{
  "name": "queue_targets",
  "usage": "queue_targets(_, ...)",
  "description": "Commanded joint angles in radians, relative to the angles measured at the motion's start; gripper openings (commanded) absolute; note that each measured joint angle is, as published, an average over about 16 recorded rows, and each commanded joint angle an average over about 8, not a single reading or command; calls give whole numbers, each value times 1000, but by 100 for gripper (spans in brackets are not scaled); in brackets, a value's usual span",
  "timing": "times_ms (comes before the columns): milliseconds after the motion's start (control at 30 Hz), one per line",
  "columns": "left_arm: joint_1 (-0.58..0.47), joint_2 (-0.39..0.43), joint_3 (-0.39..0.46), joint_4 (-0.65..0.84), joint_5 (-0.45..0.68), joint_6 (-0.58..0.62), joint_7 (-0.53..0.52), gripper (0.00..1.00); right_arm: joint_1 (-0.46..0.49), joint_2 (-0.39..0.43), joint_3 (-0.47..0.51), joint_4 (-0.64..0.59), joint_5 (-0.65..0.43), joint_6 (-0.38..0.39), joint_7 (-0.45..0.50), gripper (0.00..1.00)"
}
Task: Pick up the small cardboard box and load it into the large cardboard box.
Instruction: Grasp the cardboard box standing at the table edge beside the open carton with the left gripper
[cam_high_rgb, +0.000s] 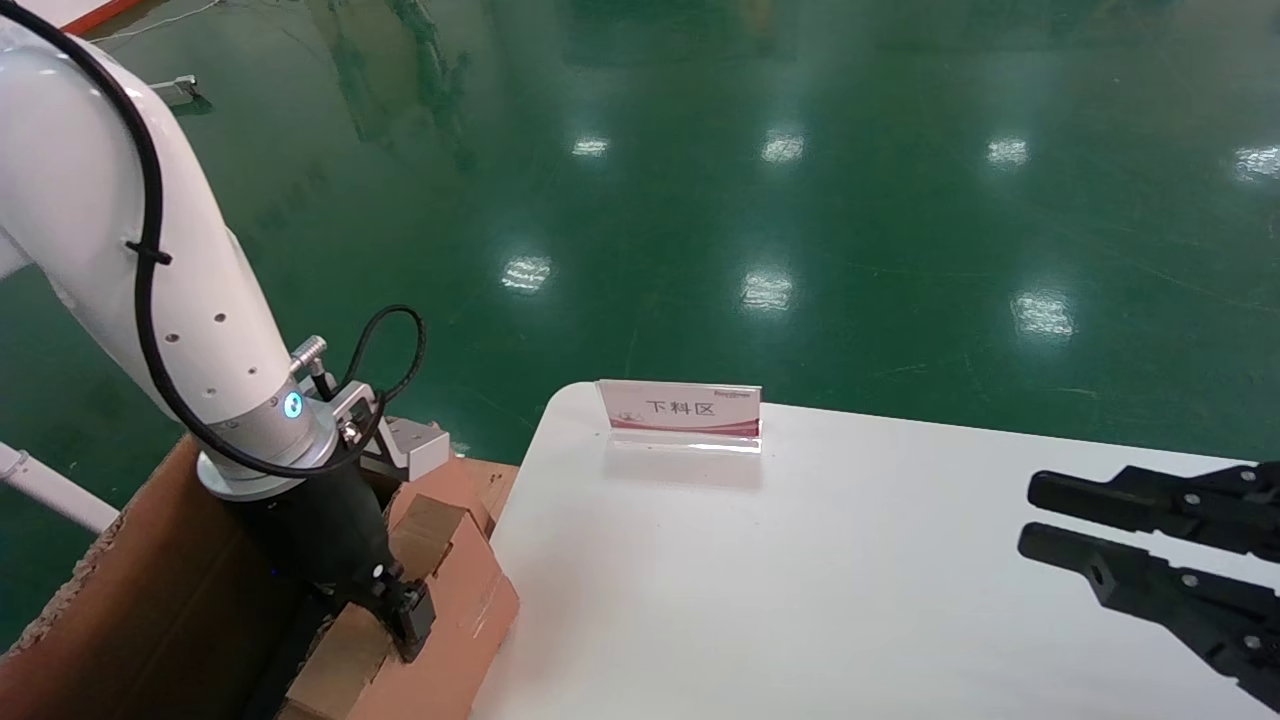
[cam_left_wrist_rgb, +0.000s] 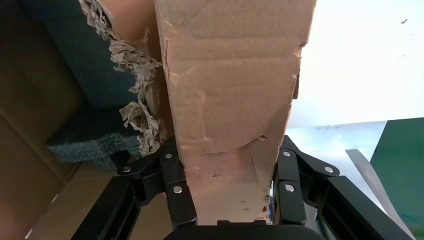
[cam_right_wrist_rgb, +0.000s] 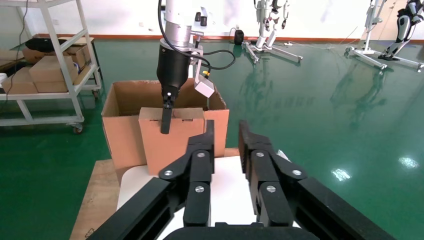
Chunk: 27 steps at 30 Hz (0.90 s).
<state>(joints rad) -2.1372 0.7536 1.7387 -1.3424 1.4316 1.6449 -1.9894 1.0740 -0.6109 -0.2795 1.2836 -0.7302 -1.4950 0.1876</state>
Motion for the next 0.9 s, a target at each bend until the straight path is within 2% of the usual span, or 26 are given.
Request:
queue_targets(33,1,0,-1,0,0,-1,0,0,0,0,0,0,0,0,0,100)
queue_targets(233,-53,-6,-42,-8,6,19,8,0,0,0,0,0,0,0,0,100)
queue_targets(400,-140,-34,-103,-26,12,34,21,0,0,0,0,0,0,0,0,100)
queue_targets(667,-283,-126,-248,-66,19,45,55,0,0,0,0,0,0,0,0,100)
queue_targets(900,-355,-215,-359,-83,47,50,118,0,0,0,0,0,0,0,0,100)
